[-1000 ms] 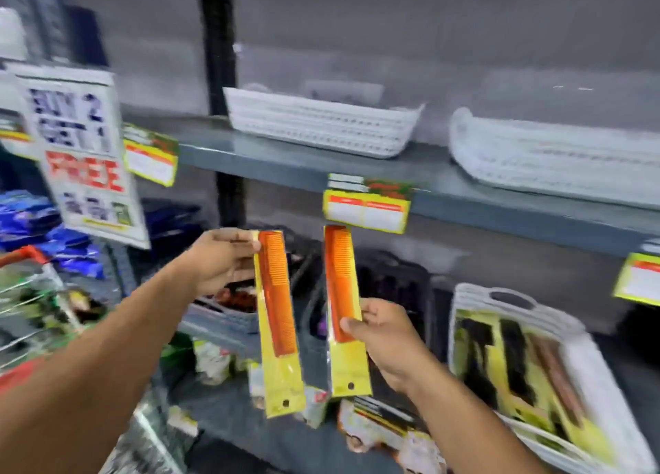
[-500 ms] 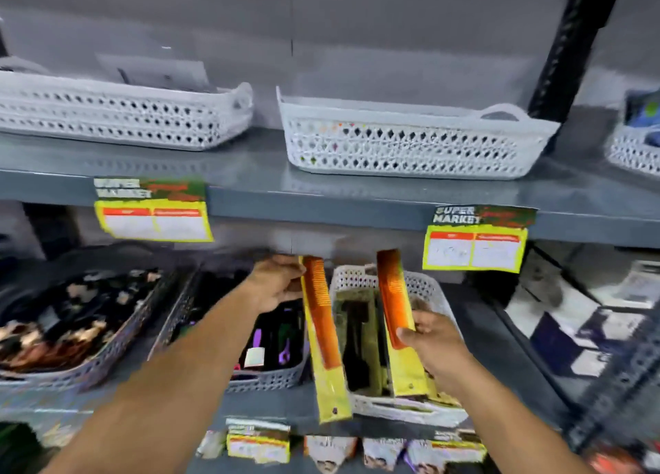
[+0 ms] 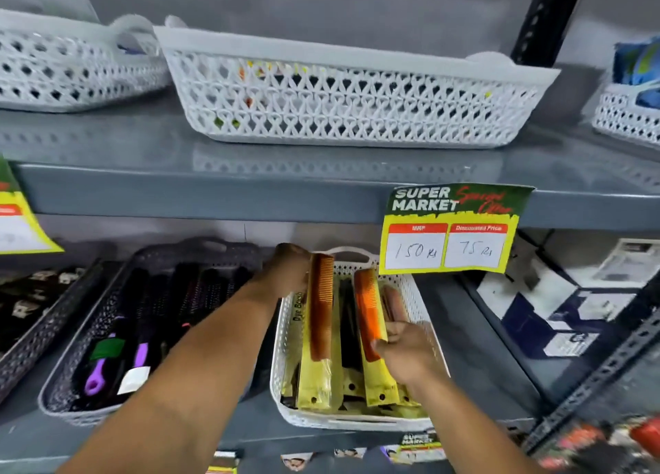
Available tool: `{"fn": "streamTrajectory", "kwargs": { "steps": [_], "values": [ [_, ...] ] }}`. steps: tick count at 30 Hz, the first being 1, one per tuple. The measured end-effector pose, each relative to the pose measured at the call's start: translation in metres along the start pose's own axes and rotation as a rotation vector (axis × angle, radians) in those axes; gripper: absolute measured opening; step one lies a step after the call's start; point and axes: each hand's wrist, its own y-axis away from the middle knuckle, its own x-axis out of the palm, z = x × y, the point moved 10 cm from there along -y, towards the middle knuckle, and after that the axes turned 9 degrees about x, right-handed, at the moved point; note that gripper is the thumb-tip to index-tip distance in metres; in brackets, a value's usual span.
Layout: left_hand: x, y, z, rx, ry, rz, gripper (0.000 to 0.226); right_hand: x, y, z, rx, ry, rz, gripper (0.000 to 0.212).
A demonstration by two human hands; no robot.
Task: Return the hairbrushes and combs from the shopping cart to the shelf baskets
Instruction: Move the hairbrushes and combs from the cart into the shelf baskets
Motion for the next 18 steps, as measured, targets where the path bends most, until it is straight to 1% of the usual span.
{"fn": "streamTrajectory", "kwargs": {
  "steps": [3, 5, 6, 8, 12, 14, 15, 18],
  "values": [
    [0.004, -0.001, 0.007, -0.032, -0.099, -0.03, 0.021, 0.01, -0.002, -0.005, 0.022, 0.002, 0.007, 0.05],
    [0.005, 0.0, 0.009, -0.016, -0.209, -0.041, 0.021, 0.014, -0.002, -0.005, 0.009, 0.005, 0.0, 0.055],
    [0.005, 0.001, 0.011, -0.024, -0.243, -0.049, 0.017, 0.014, -0.002, -0.003, -0.005, 0.021, -0.013, 0.056],
    [0.005, 0.003, 0.017, -0.056, -0.281, -0.06, 0.005, 0.013, -0.001, 0.0, -0.035, 0.11, -0.05, 0.049],
    [0.005, 0.003, 0.024, -0.088, -0.319, -0.065, 0.013, 0.01, 0.005, 0.011, -0.146, 0.302, -0.148, 0.027],
    [0.006, 0.002, 0.024, -0.082, -0.335, -0.072, 0.012, 0.007, 0.01, 0.015, -0.159, 0.349, -0.181, 0.026],
    [0.007, 0.003, 0.024, -0.078, -0.338, -0.07, 0.012, 0.006, 0.012, 0.016, -0.159, 0.371, -0.195, 0.028],
    [0.009, 0.005, 0.021, -0.068, -0.427, -0.042, 0.014, 0.003, 0.02, 0.024, -0.169, 0.461, -0.244, 0.032]
  ]
}}
